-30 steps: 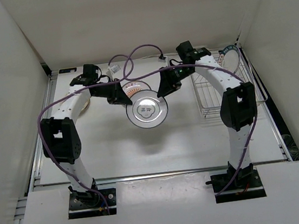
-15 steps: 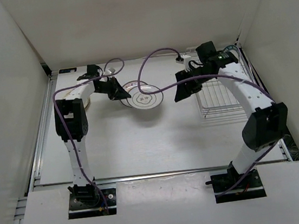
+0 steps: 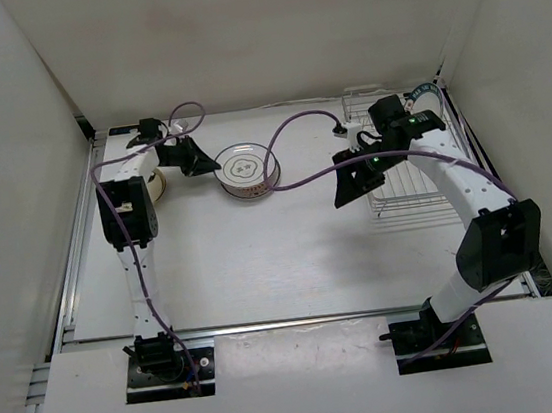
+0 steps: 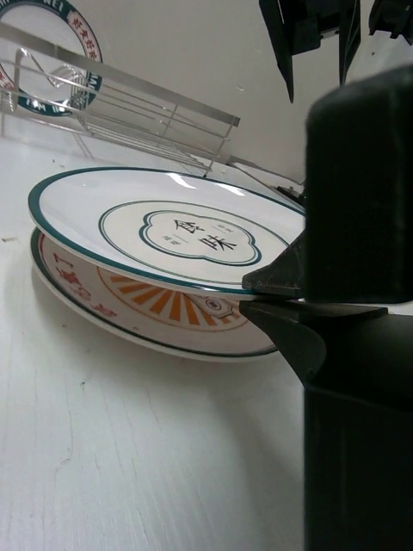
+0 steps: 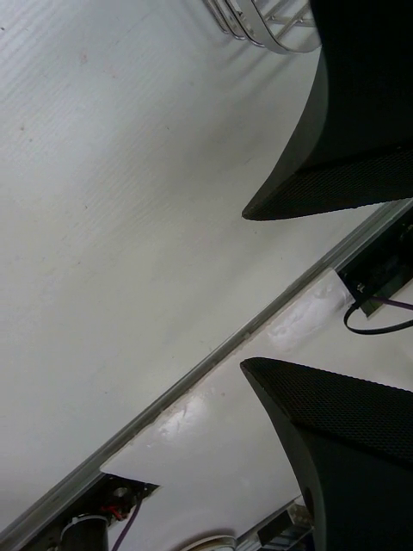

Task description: Unload the plates from the dish rack

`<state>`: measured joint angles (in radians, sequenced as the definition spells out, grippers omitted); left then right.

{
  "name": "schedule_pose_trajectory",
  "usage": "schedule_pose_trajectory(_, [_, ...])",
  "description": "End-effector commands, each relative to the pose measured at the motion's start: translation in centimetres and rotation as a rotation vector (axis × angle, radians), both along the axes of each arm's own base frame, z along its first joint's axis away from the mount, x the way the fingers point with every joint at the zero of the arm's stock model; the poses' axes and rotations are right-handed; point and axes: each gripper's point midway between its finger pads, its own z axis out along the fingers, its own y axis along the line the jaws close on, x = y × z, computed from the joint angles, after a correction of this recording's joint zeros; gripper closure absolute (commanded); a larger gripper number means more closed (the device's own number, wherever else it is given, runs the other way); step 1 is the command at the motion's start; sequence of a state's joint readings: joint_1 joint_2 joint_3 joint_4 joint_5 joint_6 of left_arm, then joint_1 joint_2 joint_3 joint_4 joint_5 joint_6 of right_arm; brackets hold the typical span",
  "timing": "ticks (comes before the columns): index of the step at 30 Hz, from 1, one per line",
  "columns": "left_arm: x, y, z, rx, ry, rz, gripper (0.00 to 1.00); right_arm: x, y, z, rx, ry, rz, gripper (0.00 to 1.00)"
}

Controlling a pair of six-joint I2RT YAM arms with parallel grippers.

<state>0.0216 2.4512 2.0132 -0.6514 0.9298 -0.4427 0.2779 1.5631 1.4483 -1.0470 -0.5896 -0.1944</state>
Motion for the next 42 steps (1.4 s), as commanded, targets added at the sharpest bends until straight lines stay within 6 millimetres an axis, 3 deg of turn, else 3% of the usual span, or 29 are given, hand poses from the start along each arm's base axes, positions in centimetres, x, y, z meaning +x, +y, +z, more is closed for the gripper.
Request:
schedule_pose_trajectory(1, [0.2, -1.1, 2.0, -0.023, -0.069, -0.049, 0.89, 1.7, 0.3, 1.4, 0.019, -0.080, 0.013, 0.31])
schedule_pose_trajectory(10, [0.5, -1.2, 0.4, 0.074, -0.100, -0.065, 0.87, 2.0, 0.3, 1.6, 0.013, -0.091, 0.009, 0.31])
schedule_pose_trajectory(13, [0.5, -1.2, 0.2, 0.115, -0.117, -0.069, 0.63, 1.7, 0.2, 1.6, 0.013, -0.091, 0.009, 0.31])
schedule_pose_trajectory(16, [0.6, -1.3, -0.1, 0.191, -0.131, -0.068, 0.57, 1.9, 0.3, 1.6, 0.016, -0.100, 0.009, 0.31])
schedule_pose_trajectory(21, [1.3, -0.9, 1.6, 0.336, -0.204, -0.052, 0.53, 1.6, 0.0, 1.3, 0.005, -0.093, 0.006, 0.31])
schedule_pose_trajectory(25, [1.4, 0.1, 1.8, 0.491, -0.237, -0.042, 0.39, 1.4, 0.0, 1.8, 0.009, -0.118, 0.012, 0.31])
schedule_pose_trajectory(28, [1.6, 0.3, 2.8, 0.639, -0.288, -0.026, 0.36, 2.3, -0.8, 1.6, -0.039, -0.161, -0.021, 0.31])
schedule_pose_trajectory(34, [1.1, 1.0, 4.0, 0.783, -0.320, 0.002, 0.30, 6.9, -5.4, 0.3, -0.309, -0.335, -0.202, 0.31])
schedule_pose_trajectory(35, [1.1, 0.8, 3.9, 0.810, -0.331, -0.007, 0.30, 7.7, -7.3, 0.0, -0.407, -0.364, -0.255, 0.31])
schedule_pose_trajectory(42, [0.4, 0.5, 4.2, 0.928, -0.359, -0.018, 0.28, 12.0, -13.2, 2.3, -0.631, -0.533, -0.471, 0.27])
